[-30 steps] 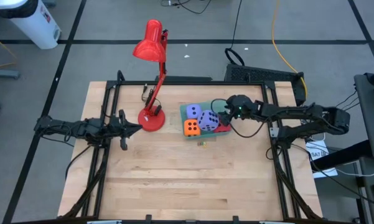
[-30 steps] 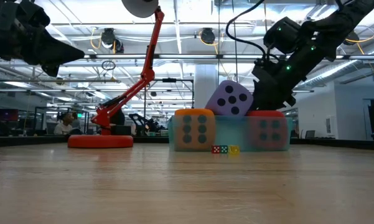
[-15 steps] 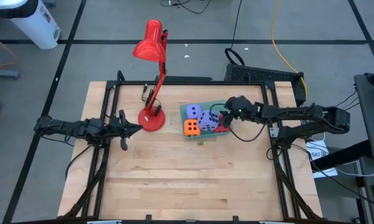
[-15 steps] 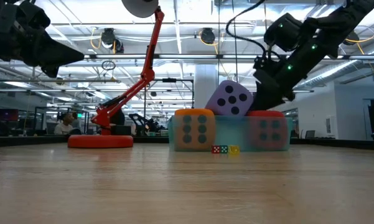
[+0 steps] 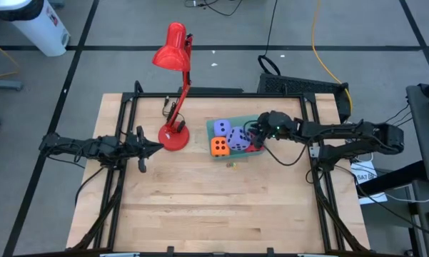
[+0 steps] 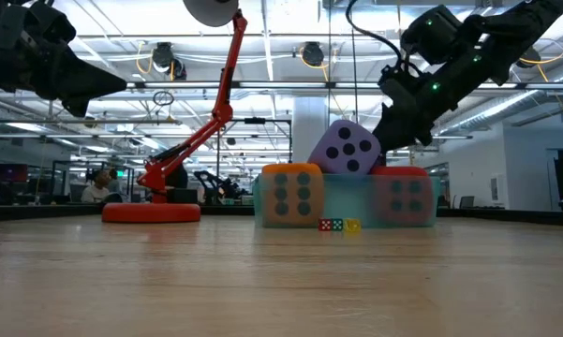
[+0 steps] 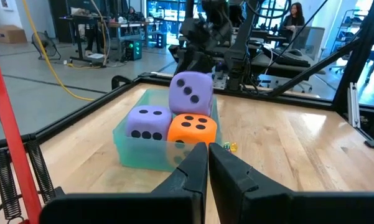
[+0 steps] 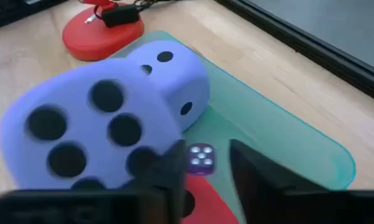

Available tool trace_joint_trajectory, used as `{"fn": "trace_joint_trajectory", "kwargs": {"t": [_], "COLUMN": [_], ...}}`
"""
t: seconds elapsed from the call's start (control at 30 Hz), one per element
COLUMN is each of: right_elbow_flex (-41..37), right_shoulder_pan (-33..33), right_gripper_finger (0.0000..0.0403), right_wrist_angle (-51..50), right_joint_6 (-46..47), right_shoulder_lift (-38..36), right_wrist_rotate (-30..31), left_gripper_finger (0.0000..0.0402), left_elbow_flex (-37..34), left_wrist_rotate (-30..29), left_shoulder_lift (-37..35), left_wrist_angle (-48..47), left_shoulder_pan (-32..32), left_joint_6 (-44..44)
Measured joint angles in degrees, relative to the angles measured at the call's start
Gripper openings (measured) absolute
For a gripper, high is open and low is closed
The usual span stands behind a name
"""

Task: Pick & Place Dice
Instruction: Put the small violet dice into the bin

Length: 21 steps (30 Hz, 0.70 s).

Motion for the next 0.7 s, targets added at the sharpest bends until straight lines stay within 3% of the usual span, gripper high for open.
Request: {"fn": "trace_joint_trajectory", "kwargs": {"t": [0.13, 0.23, 0.37, 0.5, 0.7], "right_elbow_flex": [0.0, 0.0, 0.0, 0.0, 0.0], "right_shoulder_pan": [-0.5, -1.8, -2.4, -2.4, -1.2], "right_gripper_finger": [0.0203, 0.0247, 0.0241, 0.0218, 0.0221], "right_wrist_angle": [-0.9, -1.8, -4.3, -1.5, 3.1], "right_joint_6": [1.0, 1.4, 1.2, -1.1, -14.1], "right_shoulder_lift": [-0.4, -0.4, -0.4, -0.8, -1.8], "right_wrist_rotate": [1.5, 1.4, 4.3, 0.0, 0.8], "left_gripper_finger": [0.0026, 0.0026, 0.0026, 0.0026, 0.002], "left_elbow_flex": [0.0, 0.0, 0.0, 0.0, 0.0], "left_wrist_rotate": [0.0, 0.0, 0.0, 0.3, 0.4], "left_shoulder_lift": [0.0, 0.0, 0.0, 0.5, 6.9], "left_wrist_angle": [0.0, 0.1, 0.2, 0.3, 7.4], "left_shoulder_pan": [0.0, 0.0, 0.0, 0.0, 0.0], "left_joint_6": [0.2, 0.2, 0.2, -3.4, -4.0]}}
